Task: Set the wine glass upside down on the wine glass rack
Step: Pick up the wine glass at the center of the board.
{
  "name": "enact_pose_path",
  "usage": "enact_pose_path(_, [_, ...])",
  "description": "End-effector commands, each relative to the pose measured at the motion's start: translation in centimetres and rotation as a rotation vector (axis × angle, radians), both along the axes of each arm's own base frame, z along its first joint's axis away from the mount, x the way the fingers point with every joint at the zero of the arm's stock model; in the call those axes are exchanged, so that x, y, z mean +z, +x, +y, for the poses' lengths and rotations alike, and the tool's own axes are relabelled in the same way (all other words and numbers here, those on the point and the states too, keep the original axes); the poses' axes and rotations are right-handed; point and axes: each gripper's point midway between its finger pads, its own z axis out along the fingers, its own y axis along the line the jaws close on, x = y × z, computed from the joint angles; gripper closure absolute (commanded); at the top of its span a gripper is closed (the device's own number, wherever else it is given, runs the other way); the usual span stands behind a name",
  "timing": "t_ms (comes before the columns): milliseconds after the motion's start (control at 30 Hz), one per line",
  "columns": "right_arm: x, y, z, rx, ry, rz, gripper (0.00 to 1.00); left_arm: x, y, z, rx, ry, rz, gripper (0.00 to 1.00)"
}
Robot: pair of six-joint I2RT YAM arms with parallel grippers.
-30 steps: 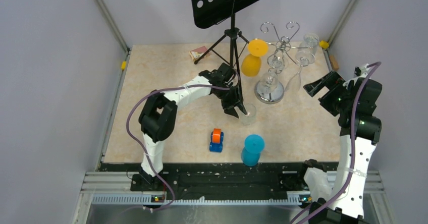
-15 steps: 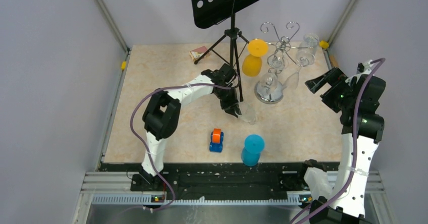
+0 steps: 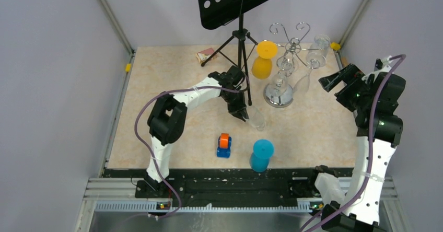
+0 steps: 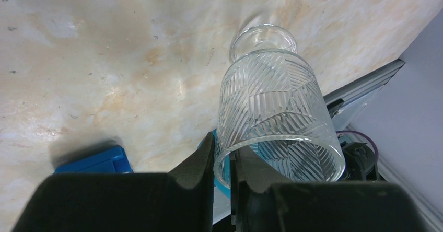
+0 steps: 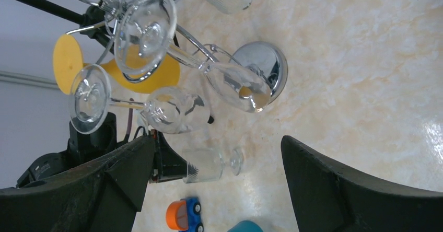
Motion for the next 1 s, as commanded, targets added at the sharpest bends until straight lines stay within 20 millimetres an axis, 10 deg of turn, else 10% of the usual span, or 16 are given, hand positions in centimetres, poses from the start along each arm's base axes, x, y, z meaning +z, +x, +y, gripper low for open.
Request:
enact_pose_path(0, [3.8,0.2,0.1,0.015,-0.044,-0.091,0.08,3.4,0.2,1.2,-0.002,-0.029,-0.097,1.0])
enact_pose_path(467, [7.3,1.8,0.9,0.076,-0.013,-0.158,0.09,13.8,0.6,4.7,0.093,-0.257,-0.361,1.0])
enact_pose_path(967, [9.8,3.3,2.6,0.178,0.073,-0.202,0.13,29.4,0.3,9.2,0.189,-0.78,-0.674,1.0])
